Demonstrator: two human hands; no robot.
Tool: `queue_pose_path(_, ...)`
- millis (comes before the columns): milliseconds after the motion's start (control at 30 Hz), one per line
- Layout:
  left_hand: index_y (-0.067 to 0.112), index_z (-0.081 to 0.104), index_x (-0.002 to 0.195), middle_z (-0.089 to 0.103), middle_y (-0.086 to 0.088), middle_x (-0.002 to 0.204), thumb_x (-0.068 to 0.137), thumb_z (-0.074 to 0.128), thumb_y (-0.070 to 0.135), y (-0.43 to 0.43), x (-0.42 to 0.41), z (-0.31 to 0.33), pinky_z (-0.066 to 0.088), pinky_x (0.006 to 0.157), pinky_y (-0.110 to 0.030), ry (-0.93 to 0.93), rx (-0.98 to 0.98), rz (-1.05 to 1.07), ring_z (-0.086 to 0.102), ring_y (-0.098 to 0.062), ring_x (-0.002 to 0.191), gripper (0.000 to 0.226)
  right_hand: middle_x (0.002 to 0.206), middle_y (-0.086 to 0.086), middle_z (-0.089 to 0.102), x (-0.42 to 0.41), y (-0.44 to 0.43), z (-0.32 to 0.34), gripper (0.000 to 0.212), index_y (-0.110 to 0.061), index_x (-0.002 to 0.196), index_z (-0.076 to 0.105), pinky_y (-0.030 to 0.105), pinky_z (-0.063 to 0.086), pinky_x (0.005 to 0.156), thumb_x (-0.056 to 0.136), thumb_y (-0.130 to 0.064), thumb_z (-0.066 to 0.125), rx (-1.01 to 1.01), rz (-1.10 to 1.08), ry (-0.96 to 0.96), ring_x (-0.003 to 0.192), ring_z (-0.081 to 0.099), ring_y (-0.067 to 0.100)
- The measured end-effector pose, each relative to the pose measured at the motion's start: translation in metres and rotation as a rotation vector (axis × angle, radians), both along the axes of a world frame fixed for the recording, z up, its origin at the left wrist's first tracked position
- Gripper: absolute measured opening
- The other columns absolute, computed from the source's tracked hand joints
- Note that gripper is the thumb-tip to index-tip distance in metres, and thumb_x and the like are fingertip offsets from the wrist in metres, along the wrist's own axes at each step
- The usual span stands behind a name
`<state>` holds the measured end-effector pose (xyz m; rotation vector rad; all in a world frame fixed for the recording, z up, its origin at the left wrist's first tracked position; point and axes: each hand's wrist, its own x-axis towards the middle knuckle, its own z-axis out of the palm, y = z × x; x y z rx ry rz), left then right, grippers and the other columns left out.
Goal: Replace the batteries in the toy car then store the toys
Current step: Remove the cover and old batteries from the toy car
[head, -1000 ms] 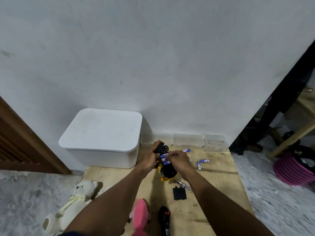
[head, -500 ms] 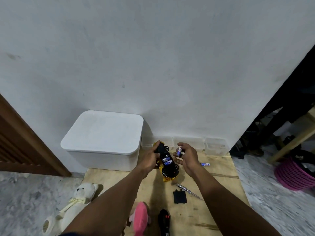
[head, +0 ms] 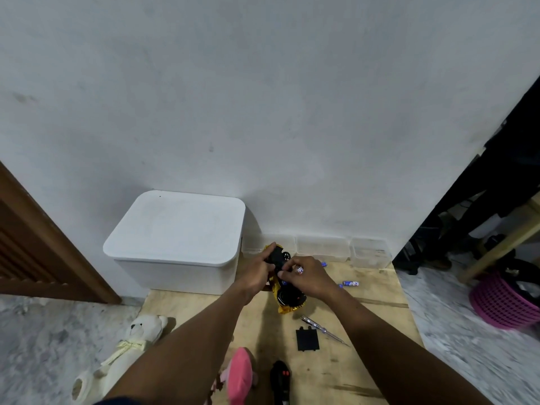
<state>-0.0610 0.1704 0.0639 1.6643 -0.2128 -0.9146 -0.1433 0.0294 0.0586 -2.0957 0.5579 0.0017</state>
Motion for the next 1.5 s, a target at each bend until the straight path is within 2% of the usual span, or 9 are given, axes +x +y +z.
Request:
queue_pose_path(300, 0.043, 0.041, 0.146, 0.064, -0.016, 0.120, 0.092, 0.039, 0.004, 0.002, 0.000, -0.002, 0.059, 0.086, -0.049, -0.024, 0.035, -0.005, 0.062, -0.037, 0.103, 0.067, 0.106, 0.008, 0.069, 0.000, 0.002, 0.003, 0.022, -0.020, 0.110, 0.071, 0.028, 0.053, 0.076, 0.096, -0.022, 0.054, -0.212, 0.214, 0.010, 0.094, 0.065, 0.021)
queue_pose_path(567, 0.037, 0.036, 0.150, 0.059, -0.007, 0.111, 0.097, 0.034, -0.003, 0.008, 0.004, -0.002, 0.056, 0.087, -0.046, 0.020, 0.015, 0.033, 0.059, -0.031, 0.100, 0.066, 0.089, -0.007, 0.070, -0.007, -0.009, 0.003, 0.019, -0.019, 0.106, 0.076, 0.020, 0.046, 0.073, 0.089, -0.016, 0.068, 0.039, 0.029, -0.076, 0.089, 0.065, 0.006)
queue_pose_path(667, 0.037, 0.040, 0.148, 0.060, -0.012, 0.118, 0.096, 0.034, -0.004, 0.008, 0.005, -0.003, 0.058, 0.086, -0.047, 0.026, 0.001, 0.044, 0.060, -0.033, 0.099, 0.067, 0.079, -0.005, 0.069, -0.009, -0.010, 0.004, 0.012, -0.016, 0.099, 0.075, 0.020, 0.043, 0.058, 0.093, -0.023, 0.069, 0.129, -0.100, -0.142, 0.056, 0.057, -0.002)
queue_pose_path(867, 0.037, 0.040, 0.148, 0.054, -0.013, 0.128, 0.097, 0.035, -0.004, 0.010, 0.003, -0.003, 0.057, 0.087, -0.047, 0.030, -0.006, 0.040, 0.056, -0.040, 0.117, 0.066, 0.071, 0.013, 0.062, -0.006, -0.013, 0.022, 0.022, -0.005, 0.085, 0.062, 0.036, 0.057, 0.060, 0.099, -0.020, 0.054, 0.657, -0.475, -0.178, 0.055, 0.060, 0.024)
queue_pose_path(1033, 0.037, 0.041, 0.148, 0.052, -0.013, 0.131, 0.097, 0.035, -0.004, 0.009, 0.004, -0.006, 0.057, 0.089, -0.048, 0.018, -0.001, 0.049, 0.056, -0.037, 0.115, 0.066, 0.059, 0.006, 0.054, -0.004, -0.016, 0.021, 0.016, -0.008, 0.084, 0.058, 0.035, 0.053, 0.058, 0.094, -0.016, 0.050, 0.835, -0.520, -0.097, 0.048, 0.050, 0.022)
queue_pose_path(1200, 0.039, 0.039, 0.149, 0.052, -0.010, 0.132, 0.097, 0.034, -0.001, 0.007, 0.005, -0.008, 0.055, 0.093, -0.052, 0.028, -0.017, 0.059, 0.056, -0.037, 0.115, 0.065, 0.053, -0.001, 0.040, -0.005, -0.009, 0.009, 0.034, -0.016, 0.072, 0.050, 0.024, 0.039, 0.046, 0.094, -0.037, 0.066, 0.483, -0.385, 0.023, 0.039, 0.035, 0.014)
queue_pose_path(1300, 0.039, 0.038, 0.149, 0.053, -0.009, 0.134, 0.097, 0.036, -0.001, 0.006, 0.005, -0.007, 0.058, 0.088, -0.048, 0.026, -0.025, 0.087, 0.058, -0.035, 0.114, 0.066, 0.074, 0.000, 0.059, -0.006, -0.002, 0.000, 0.040, -0.015, 0.070, 0.056, 0.021, 0.040, 0.041, 0.093, -0.046, 0.064, 0.109, -0.229, 0.067, 0.056, 0.056, 0.018)
queue_pose_path(1400, 0.040, 0.037, 0.149, 0.057, -0.008, 0.131, 0.095, 0.039, -0.001, 0.004, 0.005, -0.009, 0.060, 0.082, -0.045, 0.030, -0.035, 0.111, 0.062, -0.030, 0.105, 0.068, 0.107, -0.001, 0.069, -0.003, 0.004, -0.007, 0.020, -0.020, 0.085, 0.072, 0.029, 0.057, 0.063, 0.090, -0.040, 0.069, -0.045, -0.171, 0.041, 0.094, 0.068, 0.021)
queue_pose_path(1500, 0.045, 0.035, 0.149, 0.062, -0.006, 0.125, 0.093, 0.043, 0.005, 0.002, 0.004, -0.013, 0.060, 0.085, -0.048, -0.009, -0.021, 0.123, 0.063, -0.027, 0.098, 0.069, 0.108, 0.001, 0.071, -0.001, 0.009, -0.008, 0.017, -0.023, 0.095, 0.076, 0.031, 0.057, 0.079, 0.090, -0.038, 0.068, -0.134, -0.174, 0.063, 0.095, 0.068, 0.018)
